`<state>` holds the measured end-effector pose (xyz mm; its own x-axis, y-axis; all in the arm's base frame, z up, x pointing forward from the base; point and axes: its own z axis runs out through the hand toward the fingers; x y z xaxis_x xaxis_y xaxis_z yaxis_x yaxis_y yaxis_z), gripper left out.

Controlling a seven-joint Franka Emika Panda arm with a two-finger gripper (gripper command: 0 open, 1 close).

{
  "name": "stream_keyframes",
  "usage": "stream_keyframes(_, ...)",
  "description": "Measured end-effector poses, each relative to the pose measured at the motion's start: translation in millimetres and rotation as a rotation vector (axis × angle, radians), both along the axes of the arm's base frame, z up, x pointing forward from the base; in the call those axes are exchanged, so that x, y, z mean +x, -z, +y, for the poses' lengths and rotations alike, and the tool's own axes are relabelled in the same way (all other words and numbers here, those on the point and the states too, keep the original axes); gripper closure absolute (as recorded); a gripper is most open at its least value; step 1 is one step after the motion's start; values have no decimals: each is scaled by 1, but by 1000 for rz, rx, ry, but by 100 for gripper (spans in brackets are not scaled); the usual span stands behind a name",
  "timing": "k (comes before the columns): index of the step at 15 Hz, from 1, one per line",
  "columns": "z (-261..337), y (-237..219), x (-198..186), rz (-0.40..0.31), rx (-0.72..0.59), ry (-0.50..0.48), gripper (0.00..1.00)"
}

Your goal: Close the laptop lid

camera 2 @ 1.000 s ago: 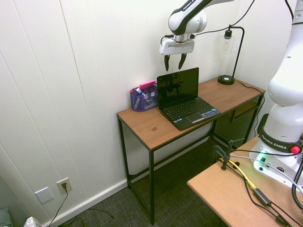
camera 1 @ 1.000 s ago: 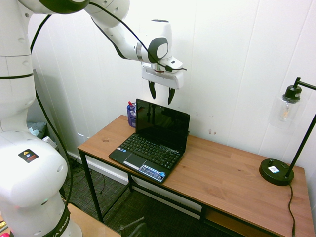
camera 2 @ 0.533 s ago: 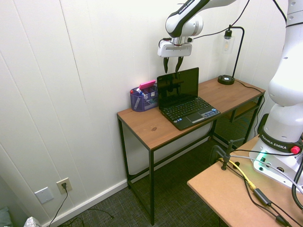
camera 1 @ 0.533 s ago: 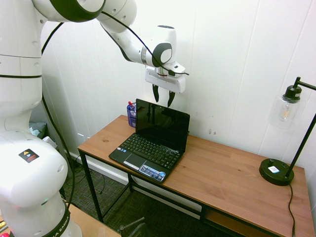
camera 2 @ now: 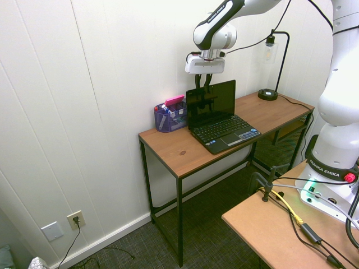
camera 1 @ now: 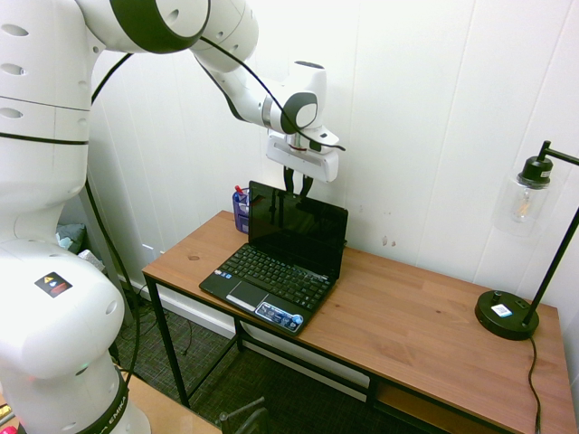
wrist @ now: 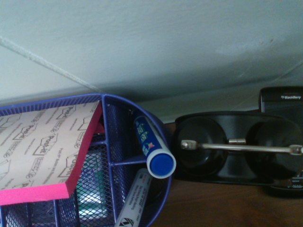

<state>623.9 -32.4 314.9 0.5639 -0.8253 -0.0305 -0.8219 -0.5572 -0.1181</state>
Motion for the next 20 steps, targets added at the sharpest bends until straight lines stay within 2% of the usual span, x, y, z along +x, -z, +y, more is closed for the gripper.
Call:
stream_keyframes(8,1,11,-8,27,19,-3,100)
stream_keyframes(12,5,23,-22,57,27,-3,100)
stream_keyframes(20,0,30,-51,74,29,9,100)
